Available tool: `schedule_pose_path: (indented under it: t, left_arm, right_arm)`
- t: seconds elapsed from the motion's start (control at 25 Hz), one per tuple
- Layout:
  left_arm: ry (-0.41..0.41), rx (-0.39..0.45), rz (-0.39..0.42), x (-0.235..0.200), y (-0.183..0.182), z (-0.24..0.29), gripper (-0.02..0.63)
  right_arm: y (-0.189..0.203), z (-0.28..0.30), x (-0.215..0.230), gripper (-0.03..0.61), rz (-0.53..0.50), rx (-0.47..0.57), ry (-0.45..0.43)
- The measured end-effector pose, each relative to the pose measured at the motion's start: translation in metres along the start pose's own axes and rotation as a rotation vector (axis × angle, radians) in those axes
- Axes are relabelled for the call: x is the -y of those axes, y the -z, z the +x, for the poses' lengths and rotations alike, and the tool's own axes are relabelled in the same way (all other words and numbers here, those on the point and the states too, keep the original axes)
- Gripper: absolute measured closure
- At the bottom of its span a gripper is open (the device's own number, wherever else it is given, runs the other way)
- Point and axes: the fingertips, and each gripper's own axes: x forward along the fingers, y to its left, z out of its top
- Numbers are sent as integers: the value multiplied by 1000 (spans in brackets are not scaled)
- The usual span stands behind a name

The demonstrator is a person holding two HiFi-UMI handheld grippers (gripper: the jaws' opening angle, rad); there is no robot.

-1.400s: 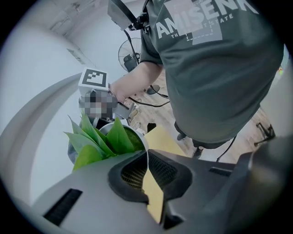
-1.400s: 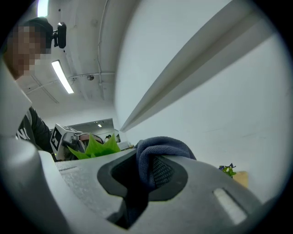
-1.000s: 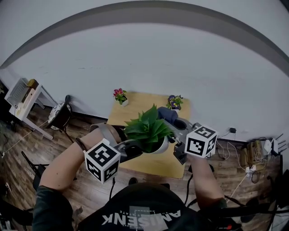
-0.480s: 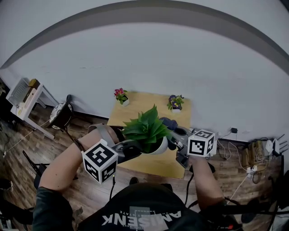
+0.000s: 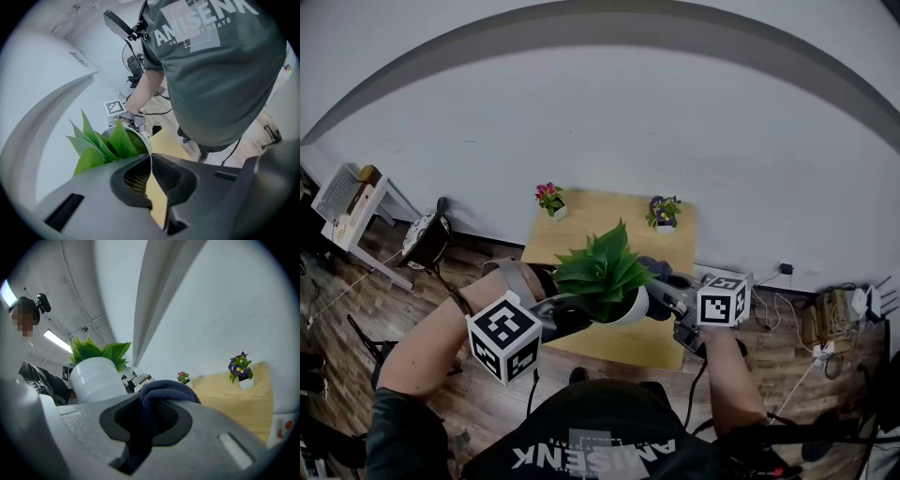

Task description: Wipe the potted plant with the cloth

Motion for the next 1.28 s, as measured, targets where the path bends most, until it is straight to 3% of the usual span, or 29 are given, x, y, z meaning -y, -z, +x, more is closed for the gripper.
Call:
schedule_pose_path:
  t: [0.2,0.44,0.64,0.96,1.28]
  left_arm:
    - [3,-34,-70,-7,9,2,603]
    - [-60,-103,-335,-42,43,8,603]
    - [-82,-155,-481,-63,60,10,603]
    - [-86,-88,-672,-97,47,11,603]
    - [-56,-52,-768,-102,35,7,604]
  right_arm:
    - [-30,-15,-9,528,-65,69,-5]
    - [-58,-26,-53,528,-197,157,-29]
    - [-55,-15,-95,528,-293,144,-64]
    - [-29,21,-120,528,-465,28,-50]
    - [-18,28,-105,528,-436,18,-8]
